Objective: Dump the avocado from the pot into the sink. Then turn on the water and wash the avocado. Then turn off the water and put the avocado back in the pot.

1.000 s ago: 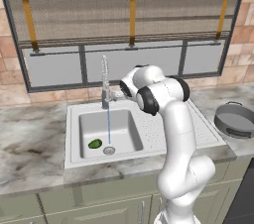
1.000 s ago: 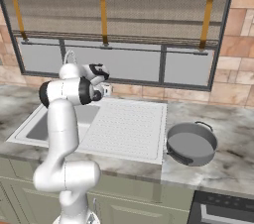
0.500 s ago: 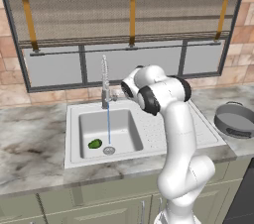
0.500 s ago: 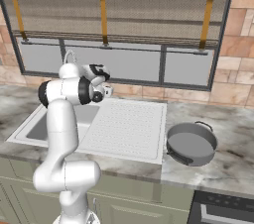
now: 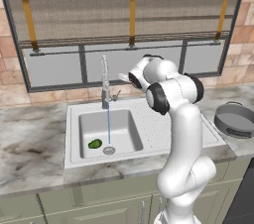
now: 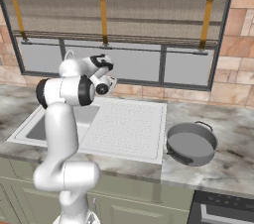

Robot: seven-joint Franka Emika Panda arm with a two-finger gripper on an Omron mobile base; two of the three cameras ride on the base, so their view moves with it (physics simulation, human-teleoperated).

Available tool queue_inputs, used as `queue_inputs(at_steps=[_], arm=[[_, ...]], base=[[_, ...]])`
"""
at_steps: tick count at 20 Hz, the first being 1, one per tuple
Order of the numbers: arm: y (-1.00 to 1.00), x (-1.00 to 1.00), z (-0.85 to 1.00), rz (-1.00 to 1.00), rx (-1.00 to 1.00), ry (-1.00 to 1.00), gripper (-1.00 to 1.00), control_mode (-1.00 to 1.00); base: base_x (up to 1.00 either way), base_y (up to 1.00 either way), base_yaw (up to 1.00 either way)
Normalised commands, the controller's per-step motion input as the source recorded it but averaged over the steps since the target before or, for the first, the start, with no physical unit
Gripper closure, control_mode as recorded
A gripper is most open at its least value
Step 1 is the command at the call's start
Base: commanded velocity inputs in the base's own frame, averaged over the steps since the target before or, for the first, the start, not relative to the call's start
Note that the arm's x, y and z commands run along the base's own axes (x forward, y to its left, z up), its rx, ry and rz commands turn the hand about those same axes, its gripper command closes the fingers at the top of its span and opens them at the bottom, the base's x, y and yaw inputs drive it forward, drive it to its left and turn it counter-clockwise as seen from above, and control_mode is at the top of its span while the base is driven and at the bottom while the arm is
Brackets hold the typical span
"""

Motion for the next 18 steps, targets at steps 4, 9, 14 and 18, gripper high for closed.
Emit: queue_inputs(at_steps=[4, 9, 14, 18], arm=[[-0.66, -0.24, 0.16, 0.0, 0.04, 0.04, -1.0, -1.0], [-0.57, -0.47, -0.33, 0.0, 0.0, 0.22, -1.0, -1.0], [-0.25, -0.36, -0.3, 0.0, 0.0, 0.27, -1.0, -1.0], [-0.05, -0.12, 0.0, 0.0, 0.0, 0.16, -1.0, -1.0]], base=[[0.0, 0.0, 0.0], [0.0, 0.0, 0.0], [0.0, 0.0, 0.0], [0.0, 0.0, 0.0]])
